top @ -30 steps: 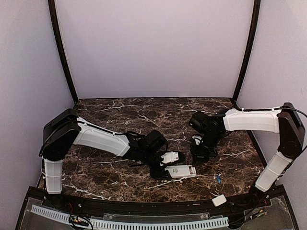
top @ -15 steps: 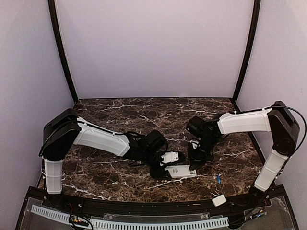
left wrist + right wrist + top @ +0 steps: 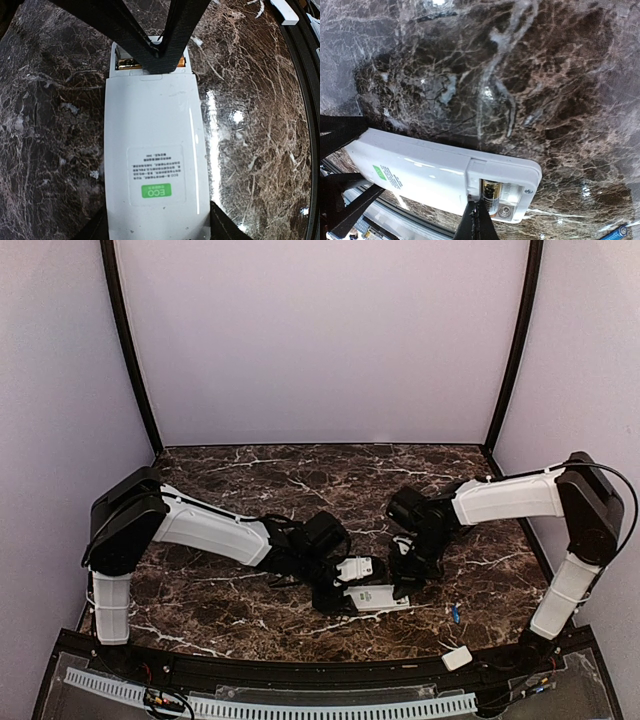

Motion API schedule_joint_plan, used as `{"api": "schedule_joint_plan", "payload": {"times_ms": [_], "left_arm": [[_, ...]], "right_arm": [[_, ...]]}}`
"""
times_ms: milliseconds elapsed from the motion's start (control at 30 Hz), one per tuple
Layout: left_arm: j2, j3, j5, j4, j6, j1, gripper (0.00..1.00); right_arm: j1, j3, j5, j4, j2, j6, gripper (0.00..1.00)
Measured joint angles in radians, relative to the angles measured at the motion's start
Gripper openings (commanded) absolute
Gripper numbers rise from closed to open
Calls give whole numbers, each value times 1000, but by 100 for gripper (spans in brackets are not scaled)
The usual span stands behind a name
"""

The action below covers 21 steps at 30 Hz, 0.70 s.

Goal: Load the batteries into the remote control
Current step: Press the battery in the battery compartment.

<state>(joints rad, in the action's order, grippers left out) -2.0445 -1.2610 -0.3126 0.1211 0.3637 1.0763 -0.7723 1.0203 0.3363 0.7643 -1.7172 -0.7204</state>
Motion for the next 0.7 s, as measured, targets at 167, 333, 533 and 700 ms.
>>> {"api": "schedule_joint_plan", "payload": {"times_ms": [167,333,533,700], "left_arm": [[0,0,1,0,2,0,12],[0,0,0,0,1,0,12],[-1,-2,-1,0,0,0,12],[-1,-2,0,0,0,0,12]], "right_arm": [[1,-17,5,-19,10,-7,0],[0,-2,-2,1,11,8,1],[8,131,-107,144,56,32,17],[50,85,-236,277,198,-35,45]]}}
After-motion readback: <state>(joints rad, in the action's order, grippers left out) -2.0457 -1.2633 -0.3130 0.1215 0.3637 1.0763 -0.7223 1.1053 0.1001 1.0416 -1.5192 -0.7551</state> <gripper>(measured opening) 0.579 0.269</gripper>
